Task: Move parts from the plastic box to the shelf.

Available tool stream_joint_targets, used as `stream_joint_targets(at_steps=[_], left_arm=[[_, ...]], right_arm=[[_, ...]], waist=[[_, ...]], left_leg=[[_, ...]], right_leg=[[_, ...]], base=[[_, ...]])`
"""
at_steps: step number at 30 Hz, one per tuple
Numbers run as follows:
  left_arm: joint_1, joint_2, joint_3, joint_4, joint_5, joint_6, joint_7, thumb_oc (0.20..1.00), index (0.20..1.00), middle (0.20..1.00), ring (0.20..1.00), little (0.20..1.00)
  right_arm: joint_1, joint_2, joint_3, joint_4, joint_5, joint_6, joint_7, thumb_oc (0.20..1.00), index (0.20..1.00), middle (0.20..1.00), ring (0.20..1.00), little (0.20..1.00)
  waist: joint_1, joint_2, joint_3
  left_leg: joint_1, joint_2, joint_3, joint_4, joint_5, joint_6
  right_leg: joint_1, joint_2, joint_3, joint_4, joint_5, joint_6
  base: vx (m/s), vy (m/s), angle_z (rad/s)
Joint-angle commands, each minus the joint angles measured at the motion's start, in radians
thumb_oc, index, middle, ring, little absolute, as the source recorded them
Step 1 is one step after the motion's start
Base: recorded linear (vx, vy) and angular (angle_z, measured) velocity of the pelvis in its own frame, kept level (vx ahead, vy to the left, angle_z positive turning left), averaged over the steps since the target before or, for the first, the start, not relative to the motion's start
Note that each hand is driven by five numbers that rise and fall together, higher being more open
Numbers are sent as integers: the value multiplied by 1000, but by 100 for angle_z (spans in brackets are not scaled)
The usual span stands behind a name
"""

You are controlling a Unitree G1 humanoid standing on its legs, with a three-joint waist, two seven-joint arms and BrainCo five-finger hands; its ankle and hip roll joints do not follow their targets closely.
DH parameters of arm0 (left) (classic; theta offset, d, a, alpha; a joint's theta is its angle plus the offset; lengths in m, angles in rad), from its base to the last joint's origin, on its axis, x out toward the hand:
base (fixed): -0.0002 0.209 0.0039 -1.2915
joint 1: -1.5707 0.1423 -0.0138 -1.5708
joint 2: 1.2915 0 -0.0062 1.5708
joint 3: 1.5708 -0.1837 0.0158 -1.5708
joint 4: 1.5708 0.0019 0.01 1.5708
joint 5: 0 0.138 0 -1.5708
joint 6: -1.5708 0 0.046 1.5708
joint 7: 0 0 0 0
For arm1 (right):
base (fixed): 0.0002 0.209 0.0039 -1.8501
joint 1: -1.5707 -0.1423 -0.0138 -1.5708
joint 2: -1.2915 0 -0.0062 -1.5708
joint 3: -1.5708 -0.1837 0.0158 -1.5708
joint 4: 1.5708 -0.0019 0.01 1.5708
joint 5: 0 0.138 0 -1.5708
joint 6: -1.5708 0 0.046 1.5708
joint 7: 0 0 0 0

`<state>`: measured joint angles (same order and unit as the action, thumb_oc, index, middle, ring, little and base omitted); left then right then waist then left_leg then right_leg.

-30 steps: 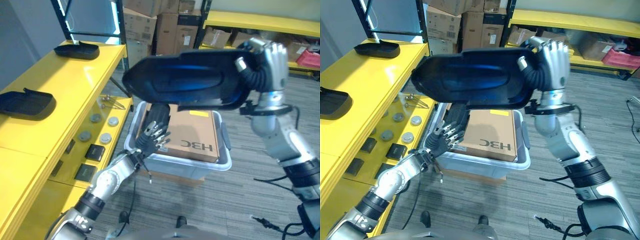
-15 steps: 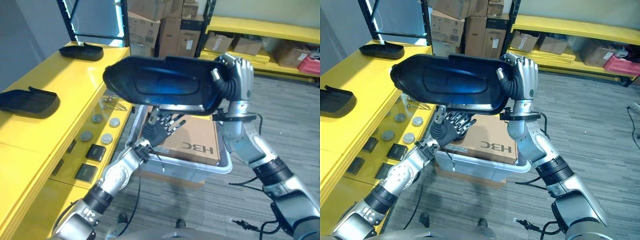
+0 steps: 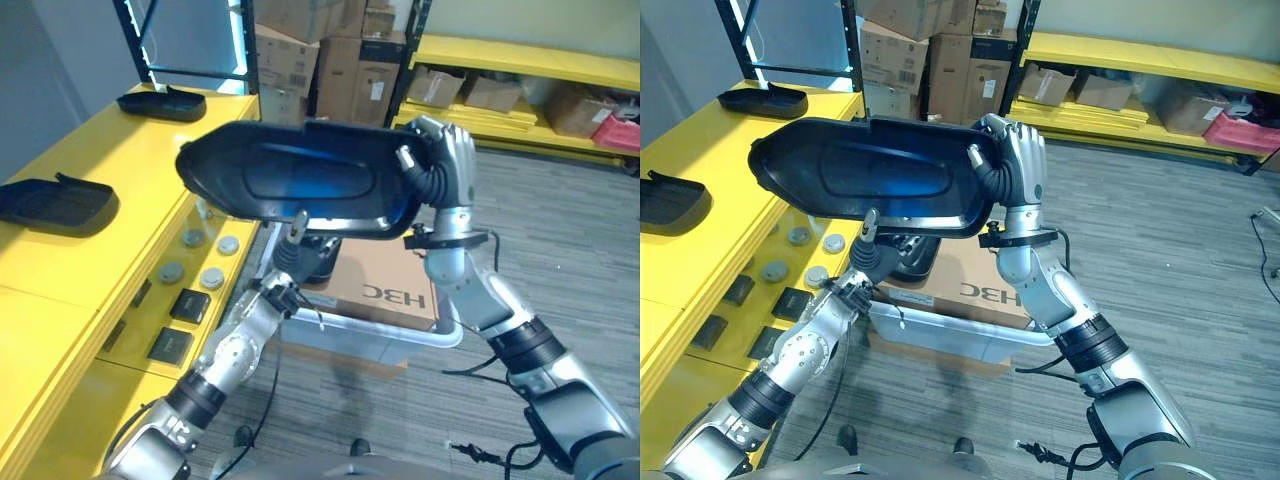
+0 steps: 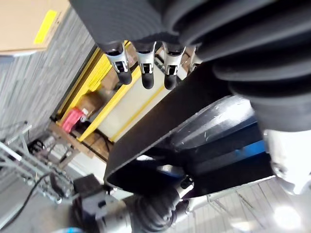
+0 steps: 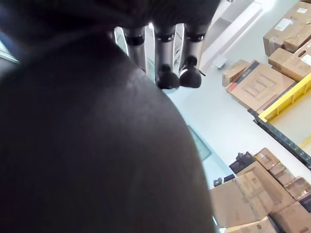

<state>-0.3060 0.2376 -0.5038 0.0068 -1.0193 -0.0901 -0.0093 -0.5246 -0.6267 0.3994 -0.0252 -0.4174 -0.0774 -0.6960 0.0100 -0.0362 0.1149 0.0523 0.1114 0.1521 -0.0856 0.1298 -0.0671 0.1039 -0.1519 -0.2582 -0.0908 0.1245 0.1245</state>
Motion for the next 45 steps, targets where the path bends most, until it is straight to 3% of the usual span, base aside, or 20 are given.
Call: stream_joint_targets(at_steps=[1, 3, 4, 5, 11, 20, 23, 25, 26, 27, 31, 37, 40, 42, 45], left_arm=[[-163, -20, 0, -38, 196, -93, 106, 1000, 1000, 1000, 1000, 1000], [-179, -13, 6, -16, 270, -107, 144, 1000, 1000, 1000, 1000, 1000], [-186, -7, 13, -6, 291, -122, 180, 219, 219, 219, 219, 219], [-188, -4, 17, 1, 299, -135, 185, 200, 200, 200, 200, 200], [-195, -16, 28, 0, 322, -201, 204, 200, 200, 200, 200, 200], [-186, -83, -12, -58, 86, -312, 139, 200, 200, 200, 200, 200], [-174, -85, -8, -72, 100, -346, 164, 200, 200, 200, 200, 200], [-166, -79, 1, -76, 207, -392, 251, 200, 200, 200, 200, 200], [-158, -68, 13, -81, 329, -399, 320, 200, 200, 200, 200, 200], [-153, -49, 24, -74, 397, -406, 360, 200, 200, 200, 200, 200], [-115, 34, 75, -45, 715, -385, 507, 200, 200, 200, 200, 200], [-53, 145, 169, -38, 993, -361, 635, 200, 200, 200, 200, 200], [-16, 215, 239, -26, 1115, -341, 692, 200, 200, 200, 200, 200], [-1, 240, 266, -16, 1121, -347, 709, 200, 200, 200, 200, 200], [33, 296, 331, -5, 1155, -369, 734, 200, 200, 200, 200, 200]], right_arm=[[-71, -1, 15, -91, 41, -118, 46, 200, 200, 200, 200, 200], [-54, 13, 20, -102, 45, -146, 64, 200, 200, 200, 200, 200], [-46, 23, 24, -113, 66, -148, 85, 200, 200, 200, 200, 200], [-41, 28, 27, -116, 77, -150, 91, 200, 200, 200, 200, 200], [5, 96, 65, -132, 134, -174, 134, 200, 200, 200, 200, 200], [60, 247, 193, -112, 228, -170, 201, 200, 200, 200, 200, 200], [65, 262, 209, -103, 282, -171, 207, 200, 200, 200, 200, 200], [80, 273, 222, -104, 302, -194, 244, 200, 200, 200, 200, 200], [88, 274, 228, -103, 350, -191, 241, 545, 545, 545, 545, 545], [106, 275, 220, -94, 397, -206, 218, 1000, 1000, 1000, 1000, 1000], [221, 255, 130, -71, 510, -259, 176, 1000, 1000, 1000, 1000, 1000], [389, 194, -5, -53, 576, -306, 209, 1000, 1000, 1000, 1000, 1000], [464, 183, -75, 19, 630, -304, 284, 1000, 1000, 1000, 1000, 1000], [489, 179, -92, 60, 640, -282, 343, 1000, 1000, 1000, 1000, 1000], [545, 167, -102, 194, 692, -186, 520, 1000, 1000, 1000, 1000, 1000]], waist=[[16, -4, -7], [13, -5, -7], [12, -5, -8], [11, -5, -8], [8, -4, -7], [14, 0, 8], [19, 0, 9], [26, 1, 12], [30, 1, 14], [34, 1, 14], [28, 0, 13], [-1, 4, 13], [-20, 5, 12], [-25, 5, 12], [-29, 1, 10]], left_leg=[[82, -8, 18, -2, -174, 14], [83, -8, 17, -2, -175, 15], [84, -8, 17, -2, -175, 15], [85, -8, 17, -2, -175, 15], [83, -7, 15, -2, -173, 15], [79, -10, 6, -2, -170, 15], [77, -12, 2, -2, -170, 15], [73, -13, -4, -2, -168, 15], [73, -14, -8, -2, -167, 16], [72, -15, -11, -2, -167, 15], [67, -15, -17, -2, -165, 15], [69, -12, -2, -2, -165, 17], [72, -9, 7, -2, -162, 16], [73, -8, 9, -2, -163, 15], [77, -8, 5, -2, -166, 13]], right_leg=[[52, -9, -27, 4, -124, 14], [52, -8, -26, 4, -125, 14], [52, -8, -24, 4, -125, 14], [53, -8, -23, 4, -125, 14], [50, -10, -22, 4, -125, 14], [49, -15, -28, 4, -123, 11], [49, -16, -31, 4, -122, 11], [48, -17, -35, 4, -121, 10], [48, -17, -35, 4, -121, 9], [49, -17, -38, 4, -121, 9], [47, -16, -37, 4, -120, 12], [41, -16, -23, 4, -122, 15], [41, -15, -14, 4, -125, 15], [42, -14, -12, 4, -128, 14], [42, -12, -5, 4, -134, 13]], base=[[0, 0, 0], [8, -7, -3], [16, -10, -4], [15, -8, -3], [0, 0, 0], [0, 0, 0], [0, 0, 0], [0, 0, 0], [0, 0, 0], [0, 0, 0], [12, -19, 8], [1, -1, 1], [24, 6, -5], [32, 3, -4], [40, -8, -4]])
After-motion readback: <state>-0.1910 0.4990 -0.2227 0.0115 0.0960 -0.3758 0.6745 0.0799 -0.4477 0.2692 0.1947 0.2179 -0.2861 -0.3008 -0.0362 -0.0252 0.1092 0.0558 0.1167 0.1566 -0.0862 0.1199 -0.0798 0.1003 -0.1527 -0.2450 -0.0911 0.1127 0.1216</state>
